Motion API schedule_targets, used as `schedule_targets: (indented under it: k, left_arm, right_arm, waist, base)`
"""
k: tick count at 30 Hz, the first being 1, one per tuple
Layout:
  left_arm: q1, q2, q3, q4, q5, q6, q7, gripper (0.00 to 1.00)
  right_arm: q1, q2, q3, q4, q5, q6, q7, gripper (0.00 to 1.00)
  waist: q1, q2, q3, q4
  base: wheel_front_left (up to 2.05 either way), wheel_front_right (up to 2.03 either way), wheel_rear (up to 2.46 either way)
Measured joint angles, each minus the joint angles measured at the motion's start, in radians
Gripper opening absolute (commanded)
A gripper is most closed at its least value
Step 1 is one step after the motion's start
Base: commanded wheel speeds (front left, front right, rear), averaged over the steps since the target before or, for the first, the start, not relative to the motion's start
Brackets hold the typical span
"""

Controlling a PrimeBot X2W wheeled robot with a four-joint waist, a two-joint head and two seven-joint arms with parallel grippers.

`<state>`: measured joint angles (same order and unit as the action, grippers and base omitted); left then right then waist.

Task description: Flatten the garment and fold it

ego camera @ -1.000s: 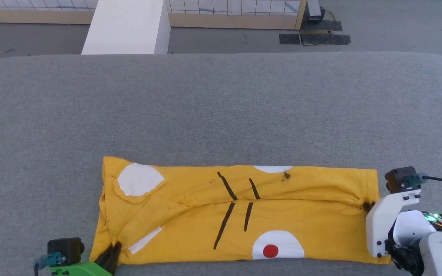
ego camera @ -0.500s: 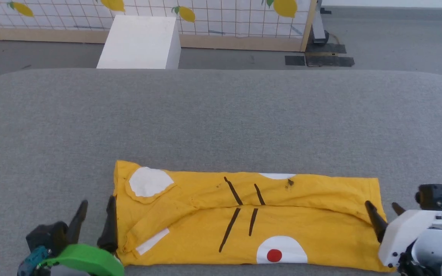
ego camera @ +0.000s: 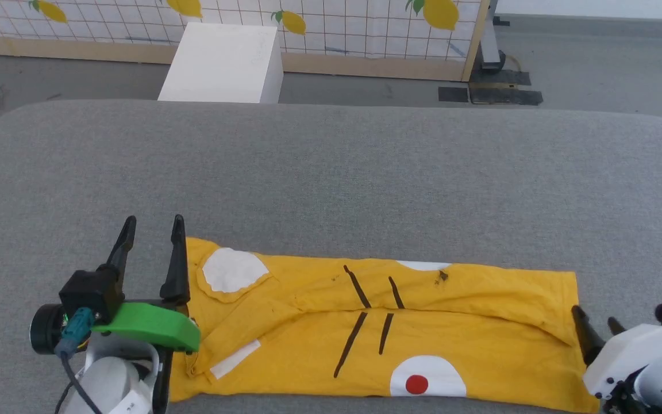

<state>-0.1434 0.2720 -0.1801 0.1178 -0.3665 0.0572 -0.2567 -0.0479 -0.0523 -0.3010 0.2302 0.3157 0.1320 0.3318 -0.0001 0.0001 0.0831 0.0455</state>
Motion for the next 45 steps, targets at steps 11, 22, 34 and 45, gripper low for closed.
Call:
schedule_targets:
  k: [11,22,34,45]
  left_arm:
    - [-0.012,-0.095,0.062,0.067,0.086,-0.070,-0.001,1.00]
    - [-0.012,-0.122,0.105,0.087,0.111,-0.102,-0.001,1.00]
    - [-0.011,-0.146,0.133,0.091,0.146,-0.128,-0.001,1.00]
    - [-0.002,-0.161,0.143,0.102,0.159,-0.145,-0.001,1.00]
  right_arm:
    - [-0.079,-0.021,0.067,0.135,-0.016,0.000,0.296,0.34]
    - [-0.052,0.006,0.006,0.057,-0.100,0.000,0.292,0.00]
    - [-0.061,-0.005,-0.279,-0.019,-0.428,0.000,0.197,0.00]
    - [-0.047,-0.019,-0.137,-0.175,-0.414,0.000,0.230,0.00]
  waist:
    - [0.0000,0.0000,0.001,-0.015]
    - [0.0000,0.0000,-0.002,-0.019]
    - [0.0000,0.0000,0.013,-0.016]
    - [0.0000,0.0000,-0.014,-0.011]
  base:
    - [0.00,0.00,0.00]
    - [0.00,0.00,0.00]
    - [0.00,0.00,0.00]
    - [0.00,0.00,0.00]
